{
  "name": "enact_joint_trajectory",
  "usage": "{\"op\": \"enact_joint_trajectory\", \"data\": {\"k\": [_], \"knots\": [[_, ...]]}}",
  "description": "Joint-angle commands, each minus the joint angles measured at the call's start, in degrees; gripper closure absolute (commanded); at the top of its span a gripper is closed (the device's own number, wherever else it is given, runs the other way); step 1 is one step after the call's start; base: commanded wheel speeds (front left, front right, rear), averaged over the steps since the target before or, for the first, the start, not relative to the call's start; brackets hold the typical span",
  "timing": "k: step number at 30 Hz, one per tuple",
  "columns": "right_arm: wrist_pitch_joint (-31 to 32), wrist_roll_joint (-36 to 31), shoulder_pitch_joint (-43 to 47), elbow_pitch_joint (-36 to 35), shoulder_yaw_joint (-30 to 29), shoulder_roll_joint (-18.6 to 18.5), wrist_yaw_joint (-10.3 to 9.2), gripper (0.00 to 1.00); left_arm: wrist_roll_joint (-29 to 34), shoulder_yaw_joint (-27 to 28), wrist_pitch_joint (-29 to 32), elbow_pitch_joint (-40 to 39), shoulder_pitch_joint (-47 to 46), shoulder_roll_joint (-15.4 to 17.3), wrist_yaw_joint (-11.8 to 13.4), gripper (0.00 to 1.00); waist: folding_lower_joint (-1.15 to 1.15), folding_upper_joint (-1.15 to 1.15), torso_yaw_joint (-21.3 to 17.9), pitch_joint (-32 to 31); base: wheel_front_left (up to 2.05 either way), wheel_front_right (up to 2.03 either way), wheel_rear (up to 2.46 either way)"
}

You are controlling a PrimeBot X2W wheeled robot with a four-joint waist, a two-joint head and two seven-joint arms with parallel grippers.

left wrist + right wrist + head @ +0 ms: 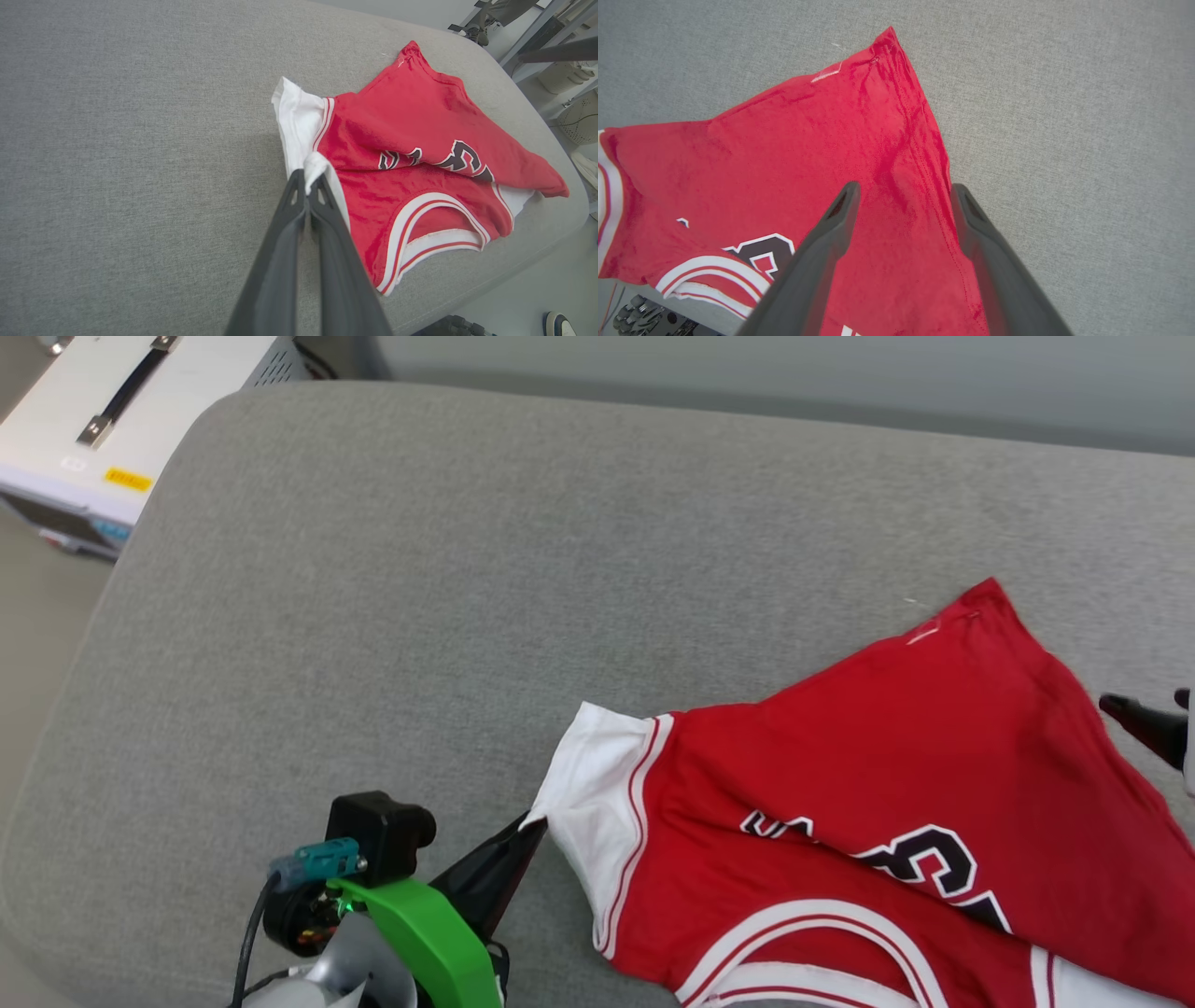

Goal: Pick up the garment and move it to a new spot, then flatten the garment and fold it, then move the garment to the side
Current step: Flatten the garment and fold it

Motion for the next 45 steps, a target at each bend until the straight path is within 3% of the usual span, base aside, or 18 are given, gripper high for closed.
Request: {"op": "enact_joint_trajectory", "data": {"k": [1, 14, 29, 31, 45], "knots": [[0.38, -0.63, -2.31, 1.35, 0.58, 0.19, -0.04, 0.00, 1.11, -0.08, -0.30, -0.12, -1.32, -0.52, -0.55, 1.00, 0.00, 0.00, 3.44, 3.41, 0.00, 0.00, 0.00], [-2.95, -5.53, -15.32, 18.53, 4.81, -2.86, -0.04, 0.00, 2.38, -1.37, -1.80, 0.51, -3.99, -3.36, -2.36, 1.00, 0.00, 0.00, 10.13, 9.55, 0.00, 0.00, 0.00], [-5.71, -5.83, -16.74, 28.35, 10.81, -5.24, -0.04, 0.00, 2.84, -2.47, -2.93, 2.48, -5.73, -5.44, -3.98, 1.00, 0.00, 0.00, 11.63, 11.75, 0.00, 0.00, 0.00], [-5.69, -5.36, -16.39, 28.93, 11.50, -5.44, -0.04, 1.00, 2.76, -2.49, -2.97, 2.72, -5.81, -5.52, -4.07, 1.00, 0.00, 0.00, 11.62, 11.66, 0.00, 0.00, 0.00], [-18.06, -1.39, -18.96, 30.24, 11.30, -5.44, -0.04, 1.00, 2.04, -1.20, -3.74, 4.09, -5.39, -4.49, -3.53, 1.00, 0.00, 0.00, 9.26, 6.31, 0.00, 0.00, 0.00]]}}
